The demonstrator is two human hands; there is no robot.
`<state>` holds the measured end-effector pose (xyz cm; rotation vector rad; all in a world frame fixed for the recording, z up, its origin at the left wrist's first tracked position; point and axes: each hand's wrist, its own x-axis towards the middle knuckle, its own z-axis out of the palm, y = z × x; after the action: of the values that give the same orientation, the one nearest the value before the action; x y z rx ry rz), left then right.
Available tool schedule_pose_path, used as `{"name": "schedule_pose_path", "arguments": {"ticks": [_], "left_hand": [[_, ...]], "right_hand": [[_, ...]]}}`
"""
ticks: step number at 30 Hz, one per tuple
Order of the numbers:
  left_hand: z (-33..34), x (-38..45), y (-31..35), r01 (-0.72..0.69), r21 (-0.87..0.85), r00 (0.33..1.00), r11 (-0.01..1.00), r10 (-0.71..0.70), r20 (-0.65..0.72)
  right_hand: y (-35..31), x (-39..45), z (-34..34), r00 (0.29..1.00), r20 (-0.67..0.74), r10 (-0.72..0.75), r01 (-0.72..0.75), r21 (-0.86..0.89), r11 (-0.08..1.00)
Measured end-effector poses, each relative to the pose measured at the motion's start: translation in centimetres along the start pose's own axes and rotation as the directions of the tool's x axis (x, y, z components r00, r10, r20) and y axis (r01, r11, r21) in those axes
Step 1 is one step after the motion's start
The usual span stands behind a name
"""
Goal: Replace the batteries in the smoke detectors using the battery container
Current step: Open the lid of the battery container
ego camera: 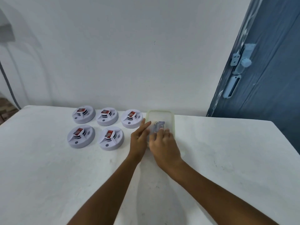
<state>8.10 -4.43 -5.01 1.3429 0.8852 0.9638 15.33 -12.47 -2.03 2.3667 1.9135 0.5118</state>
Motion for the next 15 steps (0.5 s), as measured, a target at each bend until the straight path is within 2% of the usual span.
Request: {"name": "schedule_pose_path", "arguments": {"ticks": [2,4,7,10,13,15], "left_hand": [[-0.2,0.0,-0.1,-0.039,0.006,0.999,0.999,0.039,-0.001],[-0.4,-0.1,-0.2,-0.167,0.121,0.986,0.979,0.166,0.019],[-0.7,-0.2,-0.8,-0.29,0.262,0.957,0.92,0.282,0.069],[-1.0,-0.5,-0.4,-0.223,0.3,0.975,0.927,0.214,0.062],[-1.2,-0.5,0.3,-0.099,0.171,0.994,0.98,0.089,0.067],[-1.2,-0.5,0.5,-0.092,0.139,0.994,0.986,0.082,0.075]], "right_hand": [[-0.8,0.5,-1.5,0.992,0.124,-0.014,0.023,-0.07,0.997],[-2.0,0.9,-1.7,0.977,0.204,-0.055,0.076,-0.097,0.992],[-2.4,1.2,-1.9,0.97,0.239,-0.051,0.086,-0.137,0.987],[-2.4,1.2,-1.4,0.966,0.242,-0.087,0.119,-0.12,0.986],[-2.4,1.2,-1.5,0.966,0.245,-0.08,0.1,-0.071,0.992],[-2.5,1.2,-1.5,0.965,0.253,-0.071,0.087,-0.053,0.995]]}}
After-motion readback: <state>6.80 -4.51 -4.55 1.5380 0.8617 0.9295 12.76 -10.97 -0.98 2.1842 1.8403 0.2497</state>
